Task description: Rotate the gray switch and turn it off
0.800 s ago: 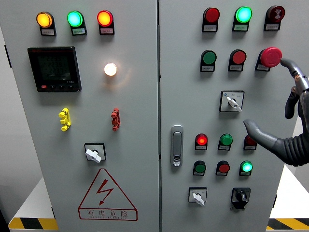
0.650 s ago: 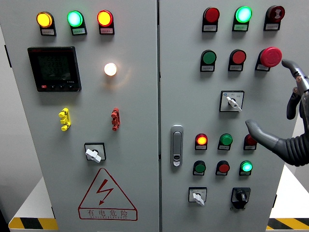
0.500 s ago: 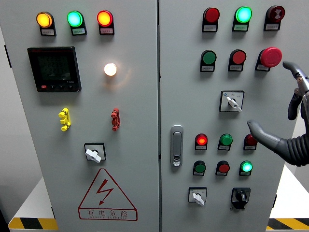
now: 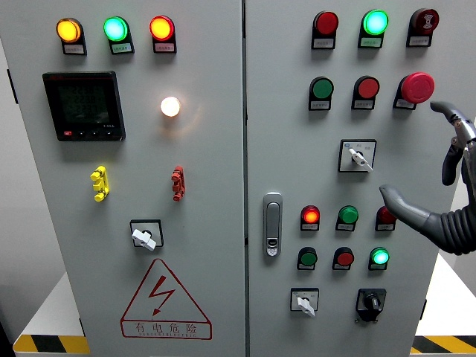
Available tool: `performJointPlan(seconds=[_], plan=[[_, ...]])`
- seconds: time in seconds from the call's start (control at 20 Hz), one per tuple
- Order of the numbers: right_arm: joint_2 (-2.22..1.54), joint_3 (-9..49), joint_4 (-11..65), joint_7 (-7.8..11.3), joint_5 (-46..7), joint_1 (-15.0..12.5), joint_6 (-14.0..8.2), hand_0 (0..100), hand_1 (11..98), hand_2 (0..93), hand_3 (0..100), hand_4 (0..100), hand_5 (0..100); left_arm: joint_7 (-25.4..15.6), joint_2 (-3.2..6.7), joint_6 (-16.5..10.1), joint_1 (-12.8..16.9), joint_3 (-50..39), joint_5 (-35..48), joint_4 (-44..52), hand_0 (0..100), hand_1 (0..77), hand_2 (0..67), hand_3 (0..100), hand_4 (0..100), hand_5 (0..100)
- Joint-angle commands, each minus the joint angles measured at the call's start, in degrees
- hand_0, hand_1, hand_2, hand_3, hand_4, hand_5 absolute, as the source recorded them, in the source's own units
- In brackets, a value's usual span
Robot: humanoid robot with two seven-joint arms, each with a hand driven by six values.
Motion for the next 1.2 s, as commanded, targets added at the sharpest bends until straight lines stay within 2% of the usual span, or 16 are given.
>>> performJointPlan(seconds=[0.0, 0.15, 0.2, 0.25, 0.4, 0.5, 0.6, 0.75, 0.9, 1.15], plan=[[-0.05, 0.00, -0.23, -0.30, 0.00, 0.25, 0.37, 0, 42.8, 22.8, 89, 97, 93, 0.09, 0.01, 0.00, -0.03, 0.00, -0.01, 0.00, 0, 0.0, 13.2, 18, 10, 12], [-0.05, -0.18, -0.93, -3.28, 0.09, 1.21, 1.68, 0, 40.2, 27.6, 89, 97, 92, 0.00, 0.01, 0.00, 0.06, 0.00, -0.01, 0.00, 0, 0.0, 13.2, 18, 10, 12], [0.04, -0.26, -1.02, -3.90, 0.09, 1.48, 2.30, 0, 38.8, 30.9, 89, 97, 92, 0.00, 0.01, 0.00, -0.03, 0.00, -0.01, 0.00, 0, 0.0, 13.2, 18, 10, 12], [-0.05, -0.53, -1.37, -4.52, 0.17, 1.65, 2.48, 0, 38.4, 31.1, 88, 97, 92, 0.00, 0.01, 0.00, -0.03, 0.00, -0.01, 0.00, 0, 0.0, 13.2, 18, 10, 12], [-0.05, -0.88, -2.33, -6.63, 0.78, 2.62, 2.48, 0, 36.0, 38.2, 87, 97, 92, 0.00, 0.01, 0.00, -0.03, 0.00, 0.08, 0.00, 0, 0.0, 13.2, 18, 10, 12], [-0.05, -1.40, -3.04, -8.03, 1.66, 2.88, 2.48, 0, 35.0, 47.6, 87, 97, 92, 0.00, 0.01, 0.00, -0.03, 0.00, -0.01, 0.00, 0, 0.0, 13.2, 18, 10, 12], [-0.05, -1.58, -4.53, -9.35, 1.75, 3.41, 2.40, 0, 34.2, 50.4, 87, 97, 91, 0.00, 0.01, 0.00, -0.03, 0.00, -0.01, 0.00, 0, 0.0, 13.2, 18, 10, 12], [-0.05, -1.67, -5.67, -9.88, 1.67, 3.68, 2.13, 0, 34.0, 54.9, 87, 97, 91, 0.00, 0.01, 0.00, -0.03, 0.00, 0.08, 0.00, 0, 0.0, 13.2, 18, 10, 12], [-0.05, -2.98, -6.29, -12.34, 1.76, 4.02, 2.13, 0, 34.1, 57.6, 87, 97, 92, 0.00, 0.01, 0.00, -0.03, 0.00, -0.01, 0.00, 0, 0.0, 13.2, 18, 10, 12], [-0.14, -5.01, -7.96, -14.10, 1.84, 5.69, 2.04, 0, 33.6, 60.2, 88, 97, 92, 0.00, 0.01, 0.00, -0.03, 0.00, -0.01, 0.00, 0, 0.0, 13.3, 18, 10, 12]])
